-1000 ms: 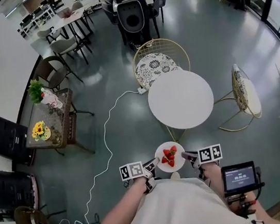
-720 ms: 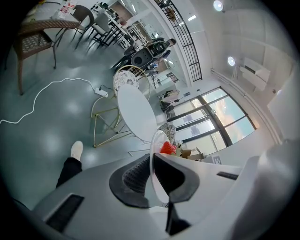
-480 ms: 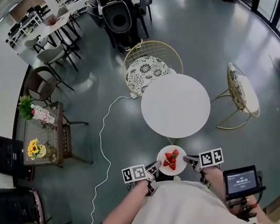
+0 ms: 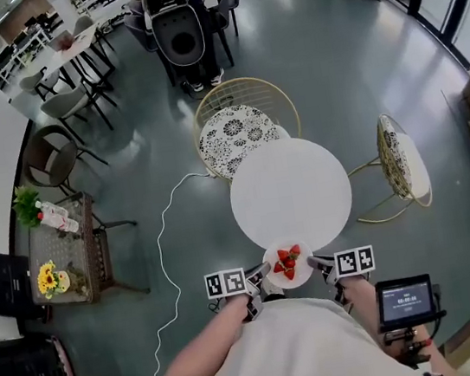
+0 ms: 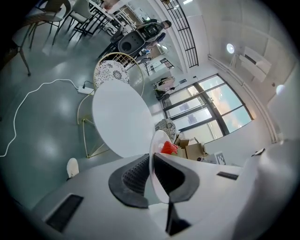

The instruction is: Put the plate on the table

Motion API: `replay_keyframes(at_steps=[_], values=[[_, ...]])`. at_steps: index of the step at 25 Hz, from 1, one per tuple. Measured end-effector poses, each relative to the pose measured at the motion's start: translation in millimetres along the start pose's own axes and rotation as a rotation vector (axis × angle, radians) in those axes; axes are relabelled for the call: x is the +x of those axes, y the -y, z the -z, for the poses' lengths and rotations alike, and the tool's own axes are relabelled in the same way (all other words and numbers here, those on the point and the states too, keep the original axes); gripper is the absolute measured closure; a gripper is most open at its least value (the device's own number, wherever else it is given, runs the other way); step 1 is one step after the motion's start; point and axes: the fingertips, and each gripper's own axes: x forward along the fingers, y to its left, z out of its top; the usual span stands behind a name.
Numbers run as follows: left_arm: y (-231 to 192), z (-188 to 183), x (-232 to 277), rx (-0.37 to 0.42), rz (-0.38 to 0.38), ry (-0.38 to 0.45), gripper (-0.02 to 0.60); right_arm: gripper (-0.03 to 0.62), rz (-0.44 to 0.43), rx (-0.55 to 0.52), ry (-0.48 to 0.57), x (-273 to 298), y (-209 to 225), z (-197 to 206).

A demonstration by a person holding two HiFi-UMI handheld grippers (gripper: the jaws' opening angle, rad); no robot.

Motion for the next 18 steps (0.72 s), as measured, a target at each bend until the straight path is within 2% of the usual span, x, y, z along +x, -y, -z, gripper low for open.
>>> replay_keyframes(at_steps=[9, 18], values=[[-15.2, -54.6, 24.0, 0.014, 0.024, -0.038, 0.554, 0.556, 0.047, 0.002, 0.022, 28.6, 11.7, -47.0], [-26.3, -69.6, 52.0, 0.056, -0.023, -0.116, 0.553, 0.556, 0.061, 0.05, 0.002, 41.9, 39.9, -61.2]])
